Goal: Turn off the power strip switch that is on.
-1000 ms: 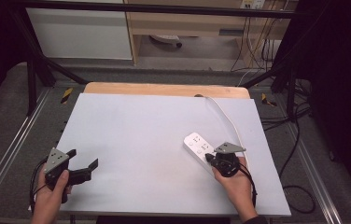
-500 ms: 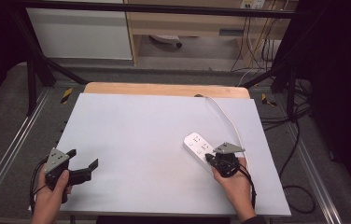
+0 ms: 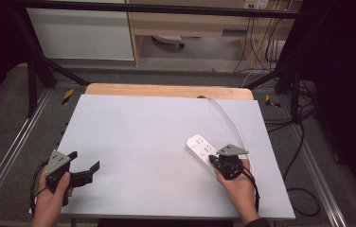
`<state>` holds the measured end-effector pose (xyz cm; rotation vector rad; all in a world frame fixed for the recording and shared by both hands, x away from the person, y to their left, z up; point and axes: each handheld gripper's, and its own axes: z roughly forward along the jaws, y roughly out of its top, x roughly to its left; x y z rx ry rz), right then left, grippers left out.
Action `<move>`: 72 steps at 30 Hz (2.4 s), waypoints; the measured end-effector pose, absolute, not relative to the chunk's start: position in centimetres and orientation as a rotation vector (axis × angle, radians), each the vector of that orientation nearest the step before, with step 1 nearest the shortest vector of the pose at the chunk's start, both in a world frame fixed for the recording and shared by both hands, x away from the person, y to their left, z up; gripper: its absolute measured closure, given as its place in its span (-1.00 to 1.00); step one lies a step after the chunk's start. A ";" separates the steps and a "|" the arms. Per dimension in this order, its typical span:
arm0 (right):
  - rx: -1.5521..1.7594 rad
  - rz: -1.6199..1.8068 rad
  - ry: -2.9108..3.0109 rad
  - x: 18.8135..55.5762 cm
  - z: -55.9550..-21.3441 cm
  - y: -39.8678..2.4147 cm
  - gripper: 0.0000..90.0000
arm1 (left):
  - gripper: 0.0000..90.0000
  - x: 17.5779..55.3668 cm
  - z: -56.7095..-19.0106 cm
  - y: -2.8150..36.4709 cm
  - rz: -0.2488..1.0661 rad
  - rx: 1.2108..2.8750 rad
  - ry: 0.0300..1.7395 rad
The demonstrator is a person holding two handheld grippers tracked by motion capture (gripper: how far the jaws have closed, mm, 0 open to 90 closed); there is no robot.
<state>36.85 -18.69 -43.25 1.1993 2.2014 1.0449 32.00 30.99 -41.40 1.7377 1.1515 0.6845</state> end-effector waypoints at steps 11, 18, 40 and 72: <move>1.199 1.050 2.215 36.7 -43.2 -18.8 1.00 | -0.85 32.0 -41.4 31.0 0.685 1.737 1.155; 1.209 1.065 2.218 36.8 -43.2 -18.9 1.00 | -0.85 32.1 -41.4 31.0 0.685 1.742 1.156; 1.238 1.071 2.211 36.8 -43.2 -18.9 1.00 | -0.85 32.0 -41.4 30.9 0.691 1.752 1.151; 1.202 1.049 2.210 36.7 -43.3 -18.8 1.00 | -0.85 32.0 -41.4 31.0 0.683 1.749 1.151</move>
